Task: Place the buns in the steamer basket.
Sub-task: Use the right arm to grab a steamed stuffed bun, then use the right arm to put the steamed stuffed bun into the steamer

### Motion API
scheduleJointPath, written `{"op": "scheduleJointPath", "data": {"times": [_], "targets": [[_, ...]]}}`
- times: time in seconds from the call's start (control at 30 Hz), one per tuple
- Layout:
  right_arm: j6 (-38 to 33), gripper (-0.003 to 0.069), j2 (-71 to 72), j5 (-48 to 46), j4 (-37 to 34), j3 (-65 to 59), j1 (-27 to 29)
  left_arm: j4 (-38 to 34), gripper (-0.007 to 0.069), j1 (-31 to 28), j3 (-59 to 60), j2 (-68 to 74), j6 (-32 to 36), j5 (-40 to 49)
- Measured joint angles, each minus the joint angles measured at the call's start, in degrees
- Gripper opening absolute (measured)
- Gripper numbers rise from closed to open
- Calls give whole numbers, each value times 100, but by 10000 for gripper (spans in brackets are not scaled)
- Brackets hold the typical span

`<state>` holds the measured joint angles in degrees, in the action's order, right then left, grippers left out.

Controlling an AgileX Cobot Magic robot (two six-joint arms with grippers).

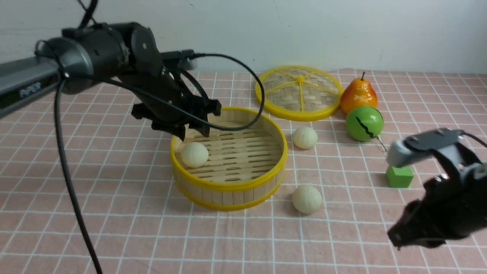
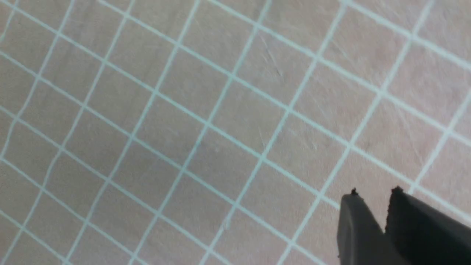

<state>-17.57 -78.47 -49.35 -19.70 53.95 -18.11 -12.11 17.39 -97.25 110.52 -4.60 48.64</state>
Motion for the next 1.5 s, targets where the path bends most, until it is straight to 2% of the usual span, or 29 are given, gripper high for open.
{"op": "scheduleJointPath", "data": {"times": [0.03, 0.1, 0.17, 0.3, 0.5, 0.63, 0.8, 0.93, 0.97, 1.07, 1.13, 1.33, 1.5], "targets": [[31, 152, 0, 1, 41, 52, 0, 5, 428, 0, 10, -54, -15, 10], [440, 208, -699, -23, 634, 775, -512, 5, 404, 0, 337, -902, -72, 64], [651, 236, -1053, -30, 939, 1126, -677, -15, 366, 0, 680, -1433, -71, 35], [1271, 286, -2405, -82, 1714, 2489, -861, 12, 197, 0, 2247, -3047, -76, -334], [1399, 290, -3566, -539, 1863, 3695, -872, 243, -5, 0, 4090, -4547, -108, -525], [1399, 291, -3939, -705, 1863, 3969, -878, 473, -14, 0, 4749, -5076, -165, -525], [1399, 276, -4100, -733, 1863, 4007, -892, 927, -14, 0, 5199, -5378, -580, -518], [1399, 166, -4100, -715, 1858, 4007, -906, 1346, -14, 0, 5224, -5380, -931, -520], [1399, 166, -4100, -715, 1858, 4007, -906, 1359, -14, 0, 5224, -5380, -939, -526], [1399, 48, -4113, -715, 1858, 4009, -906, 1463, -14, 0, 5224, -5380, -995, -551], [1399, 8, -4113, -720, 1858, 4014, -906, 1476, -14, 0, 5224, -5380, -1008, -562], [1307, -1, -3970, -879, 1882, 4076, -906, 1522, -14, 0, 5224, -5380, -1008, -610], [1229, -1, -3464, -1254, 1888, 4616, -906, 1558, -14, 0, 5224, -5380, -1015, -761]]}}
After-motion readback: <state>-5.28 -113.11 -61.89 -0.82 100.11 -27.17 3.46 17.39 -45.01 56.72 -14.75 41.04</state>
